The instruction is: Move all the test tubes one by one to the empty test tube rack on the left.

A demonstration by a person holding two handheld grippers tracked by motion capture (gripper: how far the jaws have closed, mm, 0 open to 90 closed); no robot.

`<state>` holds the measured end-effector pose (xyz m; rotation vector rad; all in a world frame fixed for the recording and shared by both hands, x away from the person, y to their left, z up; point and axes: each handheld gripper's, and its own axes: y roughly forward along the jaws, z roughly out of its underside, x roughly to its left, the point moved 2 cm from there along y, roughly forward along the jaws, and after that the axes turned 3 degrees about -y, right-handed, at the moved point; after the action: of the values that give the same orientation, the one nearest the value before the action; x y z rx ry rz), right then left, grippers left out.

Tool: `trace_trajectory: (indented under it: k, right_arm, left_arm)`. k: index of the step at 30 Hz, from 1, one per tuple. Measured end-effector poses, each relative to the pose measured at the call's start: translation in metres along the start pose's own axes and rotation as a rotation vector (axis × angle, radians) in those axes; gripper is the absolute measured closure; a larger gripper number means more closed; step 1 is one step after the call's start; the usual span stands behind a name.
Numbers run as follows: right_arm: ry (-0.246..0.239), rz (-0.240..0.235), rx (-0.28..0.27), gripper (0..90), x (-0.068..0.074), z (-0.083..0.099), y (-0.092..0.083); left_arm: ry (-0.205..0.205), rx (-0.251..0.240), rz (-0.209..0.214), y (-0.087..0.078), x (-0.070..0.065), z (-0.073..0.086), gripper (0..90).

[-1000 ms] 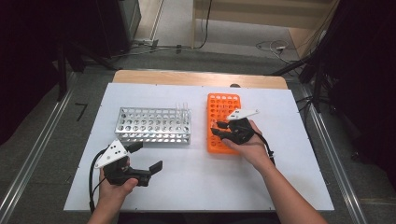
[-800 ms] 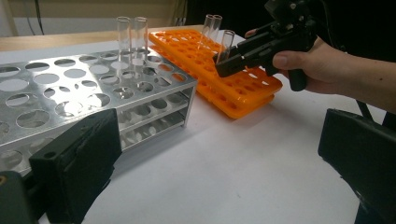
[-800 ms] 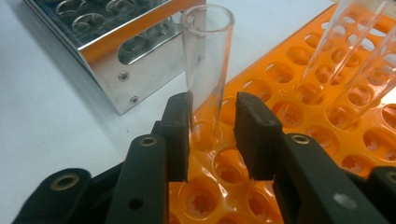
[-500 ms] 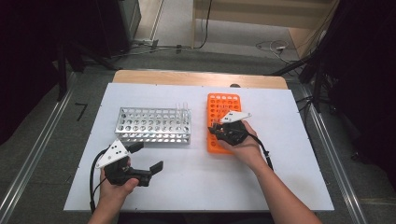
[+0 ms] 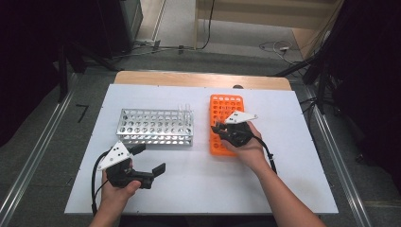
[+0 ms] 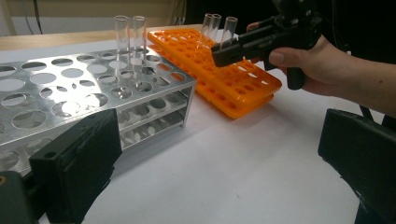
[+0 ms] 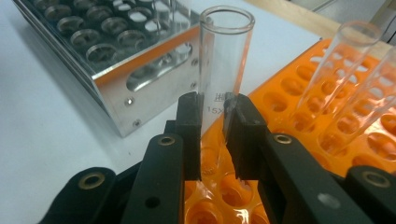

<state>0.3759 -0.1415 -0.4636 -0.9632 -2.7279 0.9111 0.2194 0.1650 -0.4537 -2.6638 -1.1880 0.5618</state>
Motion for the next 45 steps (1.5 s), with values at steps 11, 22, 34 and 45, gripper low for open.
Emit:
trace_trajectory:
  k: [11, 22, 34, 45]
  right_arm:
    - [0.015, 0.001, -0.035, 74.0, 0.003, -0.011, -0.025]
    - [0.027, -0.045, -0.068, 74.0, 0.019, -0.009, -0.049]
    - [0.034, -0.098, -0.067, 74.0, 0.044, 0.007, -0.071]
    - [0.038, -0.12, -0.071, 74.0, 0.067, 0.021, -0.084]
  left_arm:
    - [0.005, 0.004, 0.003, 0.002, -0.002, 0.0, 0.0]
    - [0.009, 0.003, 0.012, 0.004, -0.006, -0.002, 0.0]
    - [0.012, -0.002, 0.019, 0.007, -0.013, -0.006, 0.0]
    - [0.03, 0.01, 0.054, 0.017, -0.029, -0.01, 0.0]
